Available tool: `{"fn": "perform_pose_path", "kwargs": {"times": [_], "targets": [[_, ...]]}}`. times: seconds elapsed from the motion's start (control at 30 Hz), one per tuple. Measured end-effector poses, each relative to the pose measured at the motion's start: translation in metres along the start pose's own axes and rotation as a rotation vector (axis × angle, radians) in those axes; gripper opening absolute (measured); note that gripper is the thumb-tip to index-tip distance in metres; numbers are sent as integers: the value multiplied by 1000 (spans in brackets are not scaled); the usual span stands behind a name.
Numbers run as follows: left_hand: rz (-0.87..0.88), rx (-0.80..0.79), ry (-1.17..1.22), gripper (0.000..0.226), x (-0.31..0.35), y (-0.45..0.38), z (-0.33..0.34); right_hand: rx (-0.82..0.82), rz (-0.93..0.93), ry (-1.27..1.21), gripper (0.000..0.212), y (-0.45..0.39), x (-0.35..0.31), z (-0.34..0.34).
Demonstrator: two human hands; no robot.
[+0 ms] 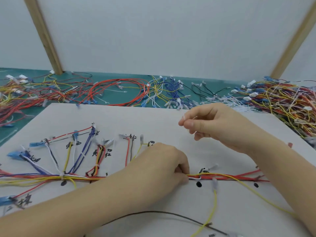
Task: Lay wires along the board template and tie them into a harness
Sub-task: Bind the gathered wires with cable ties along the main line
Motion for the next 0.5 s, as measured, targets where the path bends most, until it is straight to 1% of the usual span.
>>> {"fn": "perform_pose_path", "kwargs": {"times": [0.03,0.13,0.23,0.37,0.47,0.5], "targets": [[-7,14,7,11,-1,2,0,-12,24,40,7,0,5,0],[-4,62,31,10,1,7,-1,-81,112,128,19,1,20,4],[1,89,38,13,4,9,-2,-148,173,227,20,3,29,10],[28,94,69,11,6,8,-5,-293,211,348,19,11,35,24],[58,109,62,8,8,10,-8,-335,212,385,16,16,36,29],[70,106,61,11,9,11,-9,-345,211,389,16,17,36,31]]}}
Point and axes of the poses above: each hand's wrist, its own y-axis away from the middle knuckle, its own z-axis out of the palm, x = y × z, the point moved 10 cm from there along -y, towards the middle knuckle, and after that the axes turned 7 degrees about x, right-handed, at the moved point
